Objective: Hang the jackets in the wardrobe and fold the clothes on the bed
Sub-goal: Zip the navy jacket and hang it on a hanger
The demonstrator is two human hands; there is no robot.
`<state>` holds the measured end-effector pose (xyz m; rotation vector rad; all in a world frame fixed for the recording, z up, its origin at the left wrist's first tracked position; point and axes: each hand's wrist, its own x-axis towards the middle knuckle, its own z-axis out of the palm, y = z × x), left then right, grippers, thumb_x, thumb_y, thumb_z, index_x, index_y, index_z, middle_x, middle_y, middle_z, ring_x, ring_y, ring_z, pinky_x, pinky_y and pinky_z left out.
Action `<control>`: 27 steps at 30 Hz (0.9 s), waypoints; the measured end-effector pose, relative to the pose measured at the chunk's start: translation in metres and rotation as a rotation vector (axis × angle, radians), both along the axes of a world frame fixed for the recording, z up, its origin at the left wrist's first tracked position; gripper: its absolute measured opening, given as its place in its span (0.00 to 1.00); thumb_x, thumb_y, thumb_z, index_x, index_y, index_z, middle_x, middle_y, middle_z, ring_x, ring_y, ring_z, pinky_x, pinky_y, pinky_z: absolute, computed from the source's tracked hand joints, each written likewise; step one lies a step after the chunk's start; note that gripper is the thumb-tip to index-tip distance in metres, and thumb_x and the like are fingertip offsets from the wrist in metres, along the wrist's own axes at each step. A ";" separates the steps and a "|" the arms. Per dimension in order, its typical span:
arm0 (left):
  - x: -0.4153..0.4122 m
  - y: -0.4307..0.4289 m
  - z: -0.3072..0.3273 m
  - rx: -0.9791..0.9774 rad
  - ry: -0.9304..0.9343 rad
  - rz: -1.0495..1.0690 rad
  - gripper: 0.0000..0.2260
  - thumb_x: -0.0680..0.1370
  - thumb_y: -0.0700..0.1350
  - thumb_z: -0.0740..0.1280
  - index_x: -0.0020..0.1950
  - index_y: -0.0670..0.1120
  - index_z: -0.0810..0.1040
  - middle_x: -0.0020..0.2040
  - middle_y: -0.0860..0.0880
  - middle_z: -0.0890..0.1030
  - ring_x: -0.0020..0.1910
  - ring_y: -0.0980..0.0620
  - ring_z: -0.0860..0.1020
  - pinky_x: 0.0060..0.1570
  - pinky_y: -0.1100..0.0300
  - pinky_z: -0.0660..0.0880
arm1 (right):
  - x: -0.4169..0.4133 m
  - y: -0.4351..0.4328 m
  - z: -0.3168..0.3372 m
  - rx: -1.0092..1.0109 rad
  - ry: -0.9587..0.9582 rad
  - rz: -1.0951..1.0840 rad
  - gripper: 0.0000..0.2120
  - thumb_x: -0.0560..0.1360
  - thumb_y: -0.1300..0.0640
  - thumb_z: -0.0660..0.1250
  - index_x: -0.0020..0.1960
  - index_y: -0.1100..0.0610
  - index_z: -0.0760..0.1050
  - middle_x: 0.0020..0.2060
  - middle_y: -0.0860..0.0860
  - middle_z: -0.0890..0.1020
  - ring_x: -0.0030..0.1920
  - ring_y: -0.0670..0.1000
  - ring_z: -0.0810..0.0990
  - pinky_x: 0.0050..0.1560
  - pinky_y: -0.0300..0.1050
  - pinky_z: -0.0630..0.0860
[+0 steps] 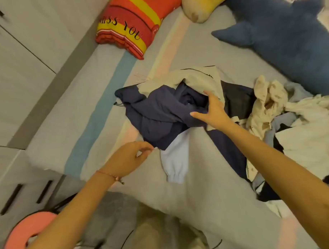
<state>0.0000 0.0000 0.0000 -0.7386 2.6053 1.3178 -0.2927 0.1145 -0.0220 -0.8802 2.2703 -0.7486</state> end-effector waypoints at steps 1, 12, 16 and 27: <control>0.000 -0.008 -0.007 0.022 0.021 0.058 0.11 0.78 0.47 0.62 0.57 0.46 0.79 0.54 0.52 0.80 0.51 0.57 0.77 0.53 0.69 0.70 | -0.007 -0.018 -0.008 0.036 0.064 0.062 0.53 0.65 0.41 0.76 0.77 0.54 0.47 0.76 0.58 0.52 0.75 0.60 0.53 0.71 0.55 0.57; 0.016 -0.038 -0.035 0.120 -0.002 0.061 0.09 0.79 0.40 0.62 0.56 0.48 0.78 0.51 0.53 0.81 0.52 0.56 0.77 0.55 0.64 0.72 | 0.036 -0.067 -0.082 0.425 0.159 0.043 0.35 0.74 0.64 0.62 0.77 0.51 0.52 0.53 0.62 0.78 0.48 0.62 0.78 0.38 0.50 0.71; 0.018 -0.042 -0.017 0.165 0.039 0.045 0.07 0.79 0.44 0.62 0.53 0.54 0.76 0.49 0.57 0.79 0.52 0.59 0.77 0.54 0.65 0.71 | 0.061 -0.026 -0.053 0.512 0.161 -0.049 0.14 0.77 0.62 0.58 0.62 0.56 0.72 0.50 0.58 0.79 0.48 0.61 0.78 0.39 0.49 0.69; -0.010 0.006 0.041 0.134 -0.145 -0.265 0.43 0.70 0.51 0.74 0.77 0.47 0.52 0.77 0.46 0.51 0.75 0.50 0.52 0.69 0.63 0.52 | 0.108 0.088 0.102 0.045 0.218 -0.529 0.13 0.73 0.69 0.57 0.38 0.56 0.75 0.30 0.51 0.74 0.31 0.54 0.72 0.31 0.45 0.63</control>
